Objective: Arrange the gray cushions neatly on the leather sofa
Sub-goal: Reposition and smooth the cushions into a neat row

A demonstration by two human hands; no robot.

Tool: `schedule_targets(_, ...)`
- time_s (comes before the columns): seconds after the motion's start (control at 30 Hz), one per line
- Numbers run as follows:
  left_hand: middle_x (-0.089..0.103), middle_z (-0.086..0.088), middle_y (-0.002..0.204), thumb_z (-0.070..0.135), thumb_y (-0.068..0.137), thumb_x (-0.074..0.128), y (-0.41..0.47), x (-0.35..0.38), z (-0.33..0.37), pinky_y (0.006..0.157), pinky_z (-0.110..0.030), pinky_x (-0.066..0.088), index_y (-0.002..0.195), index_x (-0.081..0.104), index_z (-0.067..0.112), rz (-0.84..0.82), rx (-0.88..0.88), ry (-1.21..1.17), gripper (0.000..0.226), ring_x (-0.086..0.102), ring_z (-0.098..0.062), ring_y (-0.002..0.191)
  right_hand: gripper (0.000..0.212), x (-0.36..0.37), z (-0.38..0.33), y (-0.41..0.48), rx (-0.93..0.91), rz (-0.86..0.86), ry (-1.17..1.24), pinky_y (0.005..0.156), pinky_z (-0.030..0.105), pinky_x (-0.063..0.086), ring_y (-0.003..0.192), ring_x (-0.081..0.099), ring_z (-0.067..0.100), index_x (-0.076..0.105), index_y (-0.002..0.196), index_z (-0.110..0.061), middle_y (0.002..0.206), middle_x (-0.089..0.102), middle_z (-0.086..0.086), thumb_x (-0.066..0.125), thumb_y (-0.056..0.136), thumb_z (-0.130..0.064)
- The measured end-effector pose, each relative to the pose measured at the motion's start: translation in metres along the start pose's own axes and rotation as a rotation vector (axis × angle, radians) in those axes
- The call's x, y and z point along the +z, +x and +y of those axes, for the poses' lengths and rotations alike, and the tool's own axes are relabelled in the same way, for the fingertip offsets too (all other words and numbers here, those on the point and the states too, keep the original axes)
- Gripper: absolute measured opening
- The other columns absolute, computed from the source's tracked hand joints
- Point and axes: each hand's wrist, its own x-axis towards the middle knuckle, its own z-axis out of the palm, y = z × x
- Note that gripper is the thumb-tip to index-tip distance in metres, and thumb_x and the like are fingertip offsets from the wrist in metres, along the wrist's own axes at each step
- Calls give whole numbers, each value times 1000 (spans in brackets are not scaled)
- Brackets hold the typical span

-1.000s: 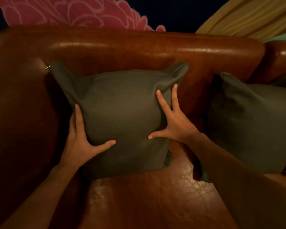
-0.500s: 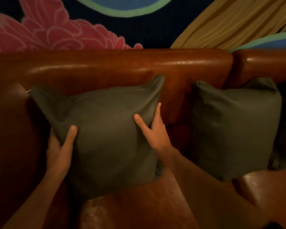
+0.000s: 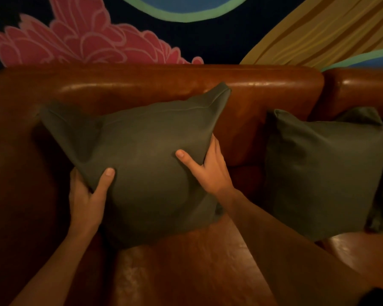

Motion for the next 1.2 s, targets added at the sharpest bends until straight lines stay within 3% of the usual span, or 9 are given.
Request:
schedule_targets(0.1, 43, -3, 139, 75, 63, 50, 11, 5, 0, 100, -28, 32, 136, 40, 25, 2, -29, 58, 89, 42, -17, 126, 122, 5, 1, 2, 44, -14, 12, 115, 46, 22, 143, 17, 18, 6, 151, -27, 156, 17, -1, 45, 54, -89)
schedule_targets(0.23, 34, -5, 144, 72, 65, 51, 7, 7, 0, 105, -25, 26, 143, 32, 24, 4, 0, 54, 93, 34, -11, 130, 122, 3, 7, 2, 64, -18, 14, 115, 47, 21, 144, 14, 18, 3, 150, -29, 156, 15, -2, 46, 53, -89)
schedule_targets(0.4, 21, -9, 152, 68, 72, 52, -11, 15, 13, 107, -15, 16, 149, 12, 21, 175, 71, 101, 99, 20, -14, 138, 125, -4, 8, -7, 65, -18, 20, 115, 50, 21, 145, 10, 17, -6, 149, -35, 158, 7, -5, 50, 51, -89)
schedule_targets(0.57, 5, -18, 155, 56, 87, 49, -21, 30, 39, 115, -38, 11, 149, 7, 8, 230, 284, 313, 89, 6, -25, 143, 123, -12, 6, -14, 28, 38, -8, 115, 49, 22, 145, 9, 17, -12, 149, -32, 158, -1, -7, 52, 57, -83)
schedule_targets(0.73, 10, -24, 153, 48, 93, 45, -19, 37, 48, 107, -64, 9, 148, 16, 11, 179, 452, 594, 72, 6, -38, 142, 116, -20, 6, -14, 8, 74, -51, 115, 47, 22, 146, 7, 16, -14, 148, -31, 159, -4, -8, 58, 68, -74)
schedule_targets(1.0, 16, -18, 154, 51, 91, 41, -17, 30, 47, 106, -66, 12, 145, 29, 16, 111, 461, 669, 65, 7, -36, 142, 116, -26, 7, -18, -14, 39, -83, 113, 52, 25, 145, 10, 20, -18, 147, -34, 159, -3, -5, 58, 69, -74)
schedule_targets(1.2, 19, -19, 154, 50, 93, 41, -19, 28, 53, 104, -68, 3, 145, 29, 18, 123, 504, 727, 63, 7, -35, 142, 112, -34, 10, -24, -72, 40, -145, 115, 51, 20, 146, 4, 19, -17, 146, -36, 159, -5, -3, 57, 71, -73)
